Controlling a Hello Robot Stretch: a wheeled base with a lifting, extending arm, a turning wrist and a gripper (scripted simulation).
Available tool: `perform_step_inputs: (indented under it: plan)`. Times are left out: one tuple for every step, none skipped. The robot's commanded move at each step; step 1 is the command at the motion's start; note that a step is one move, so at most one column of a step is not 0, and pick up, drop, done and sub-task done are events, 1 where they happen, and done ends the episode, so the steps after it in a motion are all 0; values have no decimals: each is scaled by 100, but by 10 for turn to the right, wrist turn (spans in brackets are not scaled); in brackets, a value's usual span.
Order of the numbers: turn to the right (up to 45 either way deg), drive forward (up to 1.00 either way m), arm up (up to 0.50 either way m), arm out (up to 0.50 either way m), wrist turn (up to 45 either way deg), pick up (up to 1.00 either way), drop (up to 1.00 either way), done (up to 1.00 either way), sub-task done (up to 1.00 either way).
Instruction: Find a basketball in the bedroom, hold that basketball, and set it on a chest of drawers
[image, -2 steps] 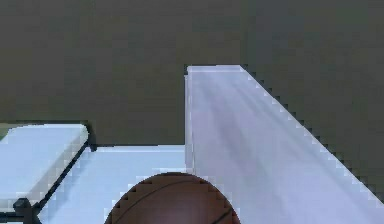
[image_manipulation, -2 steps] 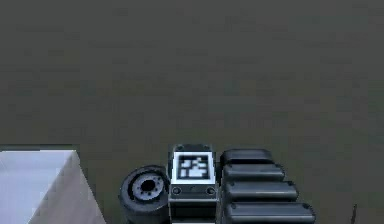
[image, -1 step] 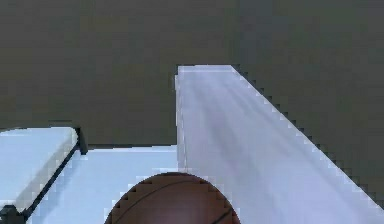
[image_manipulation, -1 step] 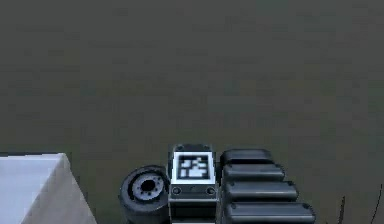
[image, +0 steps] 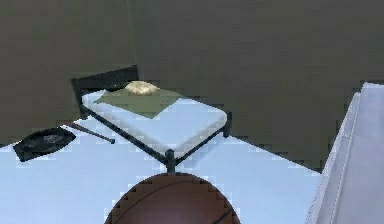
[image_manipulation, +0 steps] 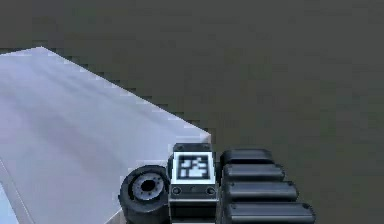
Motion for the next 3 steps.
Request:
perform_step_inputs:
  plan:
    - [-390,0,0,0,0,0,0,0,0]
    - [450,0,0,0,0,0,0,0,0]
    - [450,0,0,0,0,0,0,0,0]
